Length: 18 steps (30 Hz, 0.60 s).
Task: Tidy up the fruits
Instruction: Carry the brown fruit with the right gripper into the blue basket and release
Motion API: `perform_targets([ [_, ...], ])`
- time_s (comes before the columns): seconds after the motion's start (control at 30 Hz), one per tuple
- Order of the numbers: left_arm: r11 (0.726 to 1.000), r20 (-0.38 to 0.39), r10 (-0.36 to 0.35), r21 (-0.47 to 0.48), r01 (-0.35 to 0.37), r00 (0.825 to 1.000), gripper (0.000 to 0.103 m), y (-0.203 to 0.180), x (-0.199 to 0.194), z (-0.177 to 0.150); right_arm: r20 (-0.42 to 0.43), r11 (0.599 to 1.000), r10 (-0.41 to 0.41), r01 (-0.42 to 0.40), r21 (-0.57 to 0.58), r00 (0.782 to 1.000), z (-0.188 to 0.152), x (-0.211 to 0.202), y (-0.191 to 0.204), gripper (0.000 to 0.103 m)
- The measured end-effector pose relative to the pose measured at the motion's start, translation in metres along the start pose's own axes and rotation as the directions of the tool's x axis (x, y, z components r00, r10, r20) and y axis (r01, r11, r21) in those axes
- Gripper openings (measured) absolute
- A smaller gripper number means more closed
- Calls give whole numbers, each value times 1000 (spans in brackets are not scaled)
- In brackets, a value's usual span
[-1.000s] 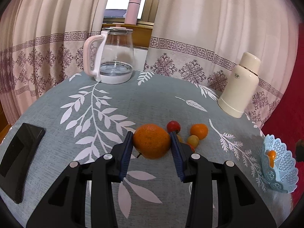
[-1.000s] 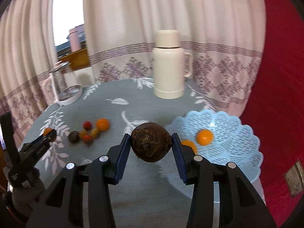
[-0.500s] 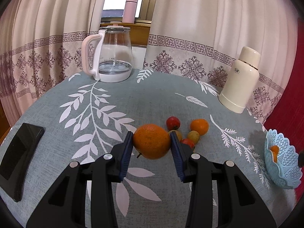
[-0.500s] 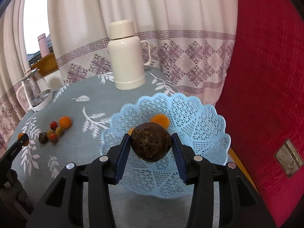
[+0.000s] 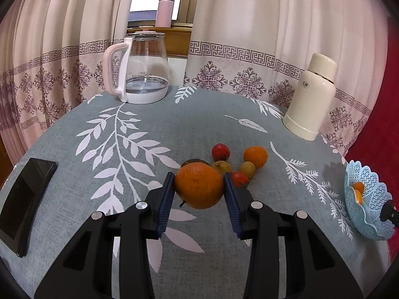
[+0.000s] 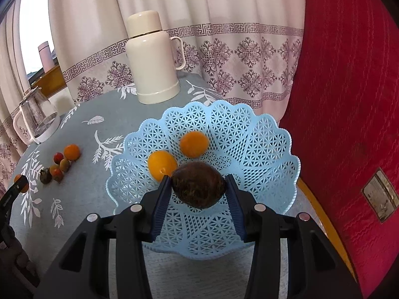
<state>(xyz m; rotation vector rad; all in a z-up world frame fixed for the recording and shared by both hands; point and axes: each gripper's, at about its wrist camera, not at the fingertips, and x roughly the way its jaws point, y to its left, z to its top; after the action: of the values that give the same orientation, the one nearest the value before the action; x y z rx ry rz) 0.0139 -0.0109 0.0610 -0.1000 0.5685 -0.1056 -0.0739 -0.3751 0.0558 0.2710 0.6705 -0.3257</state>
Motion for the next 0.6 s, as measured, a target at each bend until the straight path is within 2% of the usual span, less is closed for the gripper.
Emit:
perform_targets([
  [0.37,999,-6,-38,36,38,999,41,-20,-12,-1,6,999,18,-18,28,1000,-2,-1,-11,45],
  [0.6,994,-7,-68,82,69,998,41,-46,-21,2,27,998,40,-41,40,999,0,-5,-16,45],
])
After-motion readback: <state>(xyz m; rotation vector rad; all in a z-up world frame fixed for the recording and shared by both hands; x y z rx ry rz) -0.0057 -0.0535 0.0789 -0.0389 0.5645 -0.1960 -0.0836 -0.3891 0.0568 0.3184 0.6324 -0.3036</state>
